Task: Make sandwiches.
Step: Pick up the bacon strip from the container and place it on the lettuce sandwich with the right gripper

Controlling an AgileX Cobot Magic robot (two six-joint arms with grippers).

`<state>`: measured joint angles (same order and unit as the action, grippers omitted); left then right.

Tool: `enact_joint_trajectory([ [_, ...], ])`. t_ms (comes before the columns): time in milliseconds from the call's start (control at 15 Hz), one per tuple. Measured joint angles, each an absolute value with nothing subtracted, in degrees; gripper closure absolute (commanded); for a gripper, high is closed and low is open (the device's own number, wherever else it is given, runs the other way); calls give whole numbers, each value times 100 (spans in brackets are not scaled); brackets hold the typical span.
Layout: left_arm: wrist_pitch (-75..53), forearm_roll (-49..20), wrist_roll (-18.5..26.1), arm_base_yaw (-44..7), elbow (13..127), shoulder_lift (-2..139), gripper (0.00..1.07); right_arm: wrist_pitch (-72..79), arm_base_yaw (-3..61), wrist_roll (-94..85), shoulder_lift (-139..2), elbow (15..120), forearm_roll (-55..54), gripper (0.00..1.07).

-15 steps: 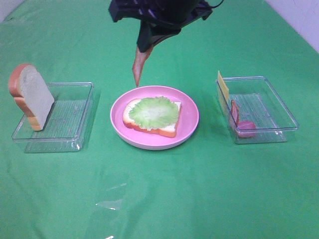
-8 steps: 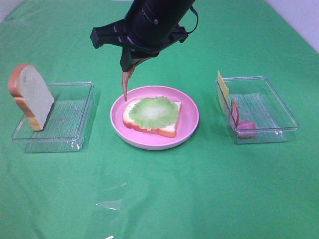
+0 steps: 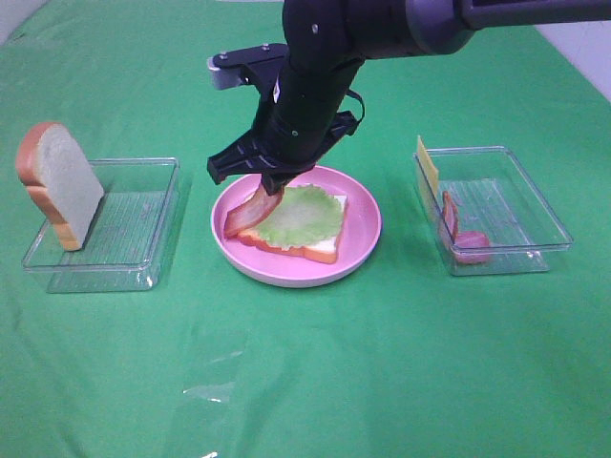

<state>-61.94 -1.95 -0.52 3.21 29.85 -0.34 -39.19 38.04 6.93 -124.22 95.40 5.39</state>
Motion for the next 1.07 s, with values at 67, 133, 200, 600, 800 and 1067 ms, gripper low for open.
enact_joint_trajectory([
  [67,-6194,-195,-52,321,2985,-34,7,-3994,3804,957,-12479,9540,991,107],
  [133,-6194,-195,-52,321,2985,-34,7,-4045,3804,1089,-12496,9540,1232,107],
  [200,-6194,-195,-52,321,2985,-34,7,-4177,3804,1427,-12531,9540,1713,107],
  [600,-6194,-195,-52,321,2985,-34,7,-4194,3804,1518,-12531,9540,1707,107],
  [800,-6194,-195,-52,321,2985,-34,7,-4326,3804,1541,-12548,9540,1581,47],
  [1067,-6194,-195,-52,321,2985,-34,7,-4366,3804,1398,-12548,9540,1576,9],
])
